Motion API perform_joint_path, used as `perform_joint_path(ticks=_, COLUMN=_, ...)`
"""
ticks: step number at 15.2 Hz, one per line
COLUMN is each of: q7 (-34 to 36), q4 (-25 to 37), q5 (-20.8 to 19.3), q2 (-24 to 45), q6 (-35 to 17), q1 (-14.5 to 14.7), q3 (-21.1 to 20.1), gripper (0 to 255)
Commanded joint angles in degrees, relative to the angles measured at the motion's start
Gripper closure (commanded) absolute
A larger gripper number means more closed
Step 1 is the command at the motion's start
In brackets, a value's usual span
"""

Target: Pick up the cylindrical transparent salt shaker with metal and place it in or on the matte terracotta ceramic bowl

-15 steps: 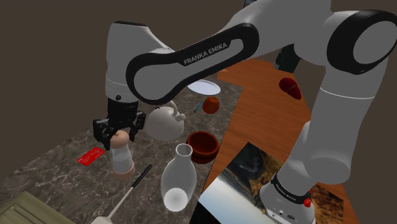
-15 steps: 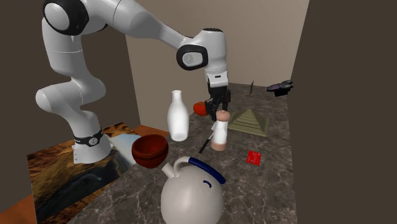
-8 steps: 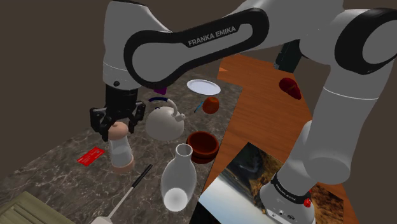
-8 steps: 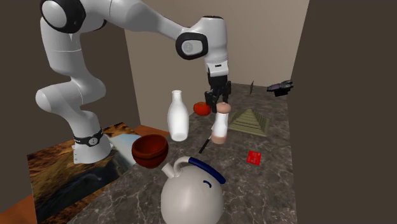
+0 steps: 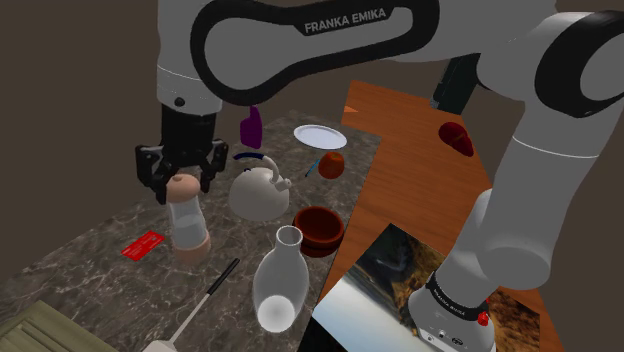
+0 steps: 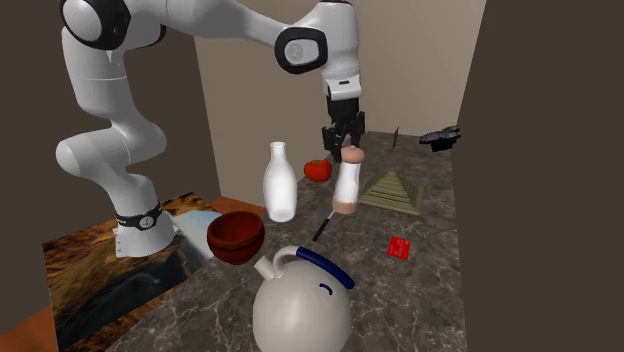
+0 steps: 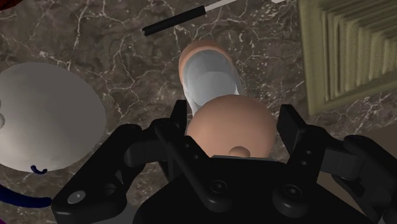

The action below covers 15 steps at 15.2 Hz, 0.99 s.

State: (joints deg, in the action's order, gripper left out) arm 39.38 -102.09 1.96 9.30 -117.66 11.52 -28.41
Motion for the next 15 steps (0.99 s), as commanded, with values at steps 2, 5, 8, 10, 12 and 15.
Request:
perform_joint_path(ticks=2, q7=0.0, q4=1.8, q5=0.2, q2=-0.5, q6=2.3, q1=-0.1, q3=0.0, gripper=255)
perform_joint_path(ticks=5, q7=0.1, q4=3.8, q5=0.3, q2=-0.8, q6=4.5, q1=-0.1, q3=-0.1, gripper=255)
perform_joint_path(ticks=8, q7=0.3, q4=6.0, q5=0.3, q2=-0.9, q6=6.8, q1=0.0, q3=-0.1, gripper=255)
perform_joint_path(ticks=10, q7=0.4, q4=7.5, q5=0.3, q2=-0.9, q6=8.3, q1=0.0, q3=-0.1, gripper=255)
perform_joint_path(ticks=12, q7=0.5, q4=9.0, q5=0.3, q2=-0.9, q6=9.8, q1=0.0, q3=-0.2, gripper=255)
perform_joint_path(ticks=15, q7=0.7, q4=11.0, q5=0.2, q2=-0.8, q6=11.7, q1=0.1, q3=-0.2, gripper=255)
